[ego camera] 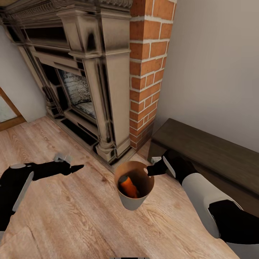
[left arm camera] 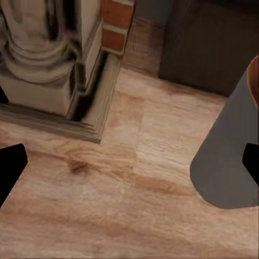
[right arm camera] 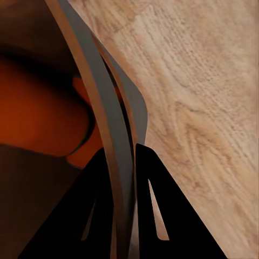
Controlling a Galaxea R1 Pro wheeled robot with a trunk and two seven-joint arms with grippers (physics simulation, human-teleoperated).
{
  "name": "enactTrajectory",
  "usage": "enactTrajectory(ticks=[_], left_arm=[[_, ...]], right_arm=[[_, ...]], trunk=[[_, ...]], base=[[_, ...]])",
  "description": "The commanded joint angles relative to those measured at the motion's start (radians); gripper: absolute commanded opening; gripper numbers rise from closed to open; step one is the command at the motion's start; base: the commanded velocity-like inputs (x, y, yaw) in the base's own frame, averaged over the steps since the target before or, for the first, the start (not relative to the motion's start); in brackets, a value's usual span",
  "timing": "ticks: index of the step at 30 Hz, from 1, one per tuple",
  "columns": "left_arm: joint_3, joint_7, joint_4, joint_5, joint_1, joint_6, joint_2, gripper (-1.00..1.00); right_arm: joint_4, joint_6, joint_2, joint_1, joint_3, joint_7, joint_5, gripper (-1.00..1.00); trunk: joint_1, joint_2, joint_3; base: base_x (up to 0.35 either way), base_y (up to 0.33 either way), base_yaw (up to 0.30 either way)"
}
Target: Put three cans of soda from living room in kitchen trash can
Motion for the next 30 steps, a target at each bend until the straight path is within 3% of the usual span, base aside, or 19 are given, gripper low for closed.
enactTrajectory(ticks=[1, 2, 3, 4, 6, 7, 8, 10, 12, 13, 15, 17, 23, 27, 30], left_arm=[[0.026, 0.034, 0.015, 0.003, 0.029, -0.035, -0.008, 1.00], [0.046, 0.075, 0.029, 0.002, 0.053, -0.070, -0.019, 1.00], [0.077, 0.182, 0.056, 0.002, 0.099, -0.142, -0.047, 1.00], [0.089, 0.240, 0.069, 0.001, 0.121, -0.179, -0.063, 1.00], [0.117, 0.471, 0.149, -0.002, 0.196, -0.362, -0.115, 1.00], [0.121, 0.516, 0.178, -0.002, 0.210, -0.410, -0.123, 1.00], [0.126, 0.587, 0.243, -0.002, 0.230, -0.500, -0.136, 1.00], [0.129, 0.633, 0.311, -0.002, 0.243, -0.575, -0.144, 1.00], [0.131, 0.662, 0.375, -0.002, 0.251, -0.631, -0.148, 1.00], [0.126, 0.656, 0.379, 0.000, 0.257, -0.636, -0.154, 1.00], [0.114, 0.645, 0.390, 0.000, 0.259, -0.645, -0.165, 1.00], [0.105, 0.634, 0.401, 0.000, 0.259, -0.645, -0.177, 1.00], [0.105, 0.600, 0.434, 0.000, 0.259, -0.645, -0.210, 1.00], [0.105, 0.579, 0.456, 0.000, 0.259, -0.645, -0.232, 1.00], [0.105, 0.579, 0.473, 0.000, 0.259, -0.645, -0.232, 1.00]], right_arm=[[0.000, 0.006, -0.002, 0.000, -0.002, 0.007, -0.032, -1.00], [0.000, 0.006, -0.004, 0.000, -0.002, 0.007, -0.031, -1.00], [-0.001, 0.006, -0.010, 0.002, -0.002, 0.006, -0.031, -1.00], [-0.001, 0.006, -0.013, 0.002, -0.002, 0.006, -0.030, -1.00], [-0.002, 0.006, -0.039, 0.005, 0.000, 0.006, -0.029, -1.00], [-0.002, 0.006, -0.047, 0.005, 0.000, 0.005, -0.029, -1.00], [-0.003, 0.006, -0.060, 0.007, 0.001, 0.005, -0.026, -1.00], [-0.004, 0.006, -0.069, 0.008, 0.002, 0.002, -0.023, -1.00], [-0.004, 0.006, -0.074, 0.013, 0.003, 0.000, -0.021, -1.00], [0.002, 0.000, -0.069, 0.019, 0.014, -0.004, 0.045, -1.00], [0.016, 0.006, -0.057, 0.032, 0.024, -0.017, 0.061, -1.00], [0.033, 0.006, -0.047, 0.035, 0.024, -0.017, 0.103, -1.00], [0.069, 0.006, -0.047, 0.035, 0.024, -0.017, 0.246, -1.00], [0.076, 0.006, -0.047, 0.035, 0.024, -0.017, 0.320, -1.00], [0.076, 0.006, -0.047, 0.035, 0.024, -0.017, 0.361, -1.00]], trunk=[[0.000, 0.000, 0.000], [0.000, 0.000, 0.000], [0.000, 0.000, 0.000], [0.000, 0.000, 0.000], [0.000, 0.000, 0.000], [0.000, 0.000, 0.000], [0.000, 0.000, 0.000], [0.000, 0.000, 0.000], [0.000, 0.000, 0.000], [0.000, 0.000, 0.000], [0.000, 0.000, 0.000], [0.000, 0.000, 0.000], [0.000, 0.000, 0.000], [0.000, 0.000, 0.000], [0.000, 0.000, 0.000]], base=[[0.000, 0.000, 0.000], [0.000, 0.000, 0.000], [0.000, 0.000, 0.000], [0.000, 0.000, 0.000], [0.000, 0.000, 0.000], [0.000, 0.000, 0.000], [0.000, 0.000, 0.000], [0.000, 0.000, 0.000], [0.000, 0.000, 0.000], [0.000, 0.000, 0.000], [0.000, 0.000, 0.000], [0.000, 0.000, 0.000], [0.000, 0.000, 0.000], [0.000, 0.000, 0.000], [0.000, 0.000, 0.000]])
